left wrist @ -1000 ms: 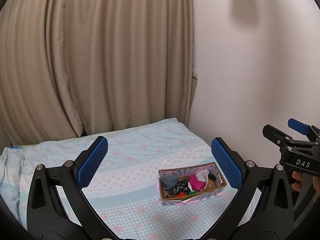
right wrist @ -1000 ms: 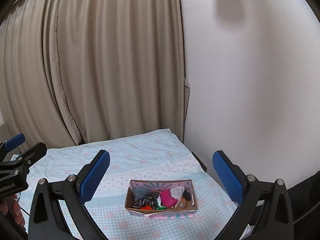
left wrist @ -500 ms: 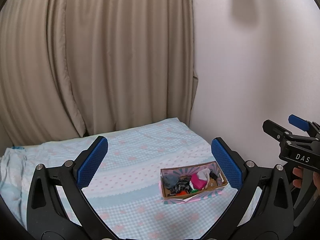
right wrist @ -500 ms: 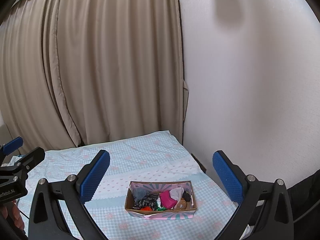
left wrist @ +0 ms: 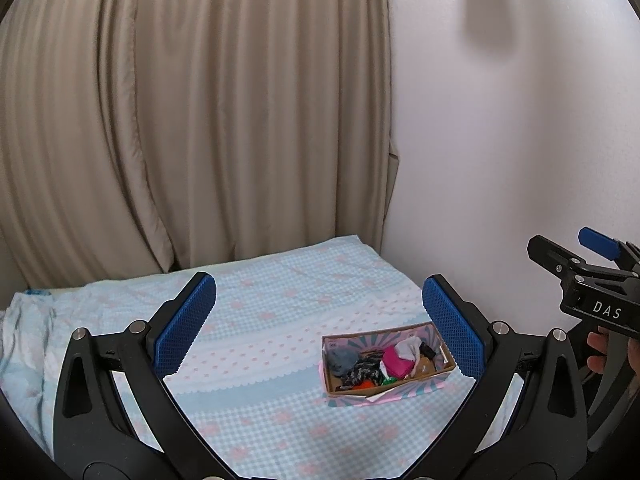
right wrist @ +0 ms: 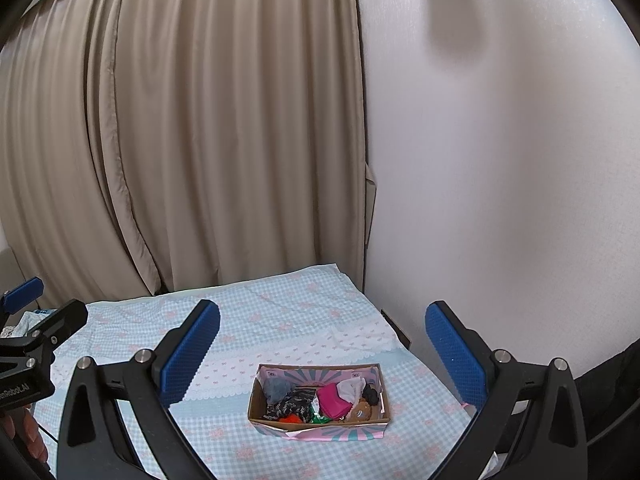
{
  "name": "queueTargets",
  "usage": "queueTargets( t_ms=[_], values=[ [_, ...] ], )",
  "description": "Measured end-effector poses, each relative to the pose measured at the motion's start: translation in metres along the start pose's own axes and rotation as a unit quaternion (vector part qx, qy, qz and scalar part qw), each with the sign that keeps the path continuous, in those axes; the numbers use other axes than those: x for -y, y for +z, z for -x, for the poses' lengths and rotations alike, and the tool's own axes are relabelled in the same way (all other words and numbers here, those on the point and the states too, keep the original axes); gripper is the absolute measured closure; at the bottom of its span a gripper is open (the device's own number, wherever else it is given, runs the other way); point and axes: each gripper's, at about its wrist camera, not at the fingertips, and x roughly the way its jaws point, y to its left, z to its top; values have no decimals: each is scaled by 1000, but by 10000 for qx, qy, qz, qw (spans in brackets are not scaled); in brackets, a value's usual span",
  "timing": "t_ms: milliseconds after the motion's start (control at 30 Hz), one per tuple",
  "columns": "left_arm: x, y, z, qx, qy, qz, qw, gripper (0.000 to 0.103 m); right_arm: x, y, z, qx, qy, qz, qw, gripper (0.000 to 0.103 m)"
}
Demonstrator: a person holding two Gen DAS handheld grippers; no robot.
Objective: Organize soft objects
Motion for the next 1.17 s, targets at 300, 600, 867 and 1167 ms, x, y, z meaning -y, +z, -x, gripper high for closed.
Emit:
queueTargets(
  t_ms=[300,600,867,1167],
  values=[
    [1,0,-2,19,36,-25,10000,0,-1,1,0,-14,10,1,10000,1],
    [0,-2,-5,20,88,26,10000,0,-3,2,0,-14,-19,0,10000,1],
    [3,-1,-7,223,269,-116,9993,0,-8,1,-1,-19,-50,-22,10000,1],
    [-6,-3,-29,130,240,58,9996,0,-10,-4,-10,-159,-175,-110,9997,1]
  ],
)
